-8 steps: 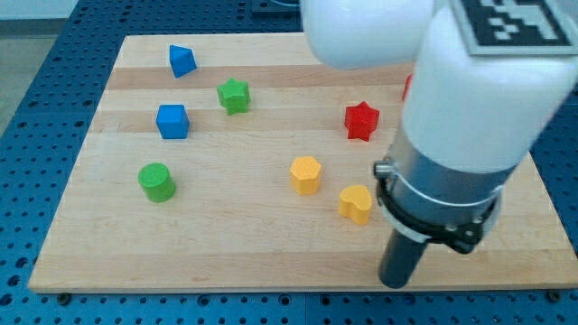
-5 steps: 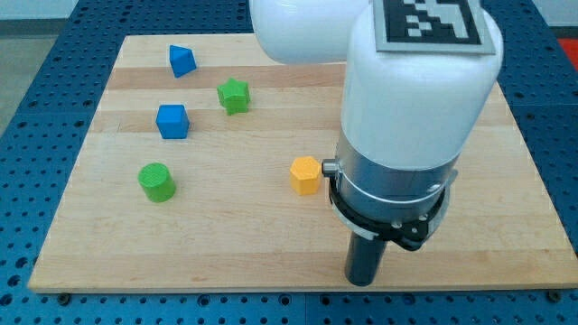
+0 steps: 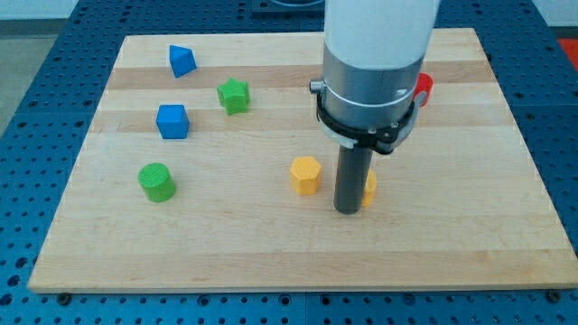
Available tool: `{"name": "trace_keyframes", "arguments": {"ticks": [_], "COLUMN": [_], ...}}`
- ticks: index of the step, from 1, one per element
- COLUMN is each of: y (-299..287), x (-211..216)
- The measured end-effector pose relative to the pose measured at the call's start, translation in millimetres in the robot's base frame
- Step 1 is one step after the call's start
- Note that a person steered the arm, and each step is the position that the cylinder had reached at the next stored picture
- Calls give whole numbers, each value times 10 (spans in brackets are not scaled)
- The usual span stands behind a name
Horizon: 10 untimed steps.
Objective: Place the yellow blocks parallel to each other
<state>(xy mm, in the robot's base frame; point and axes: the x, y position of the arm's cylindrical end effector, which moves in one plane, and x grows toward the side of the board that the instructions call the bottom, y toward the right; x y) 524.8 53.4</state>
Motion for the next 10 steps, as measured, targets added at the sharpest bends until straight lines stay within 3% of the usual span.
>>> {"name": "trace_keyframes", "arguments": {"ticks": [8,10], "y": [244,279], "x": [-126,266]}}
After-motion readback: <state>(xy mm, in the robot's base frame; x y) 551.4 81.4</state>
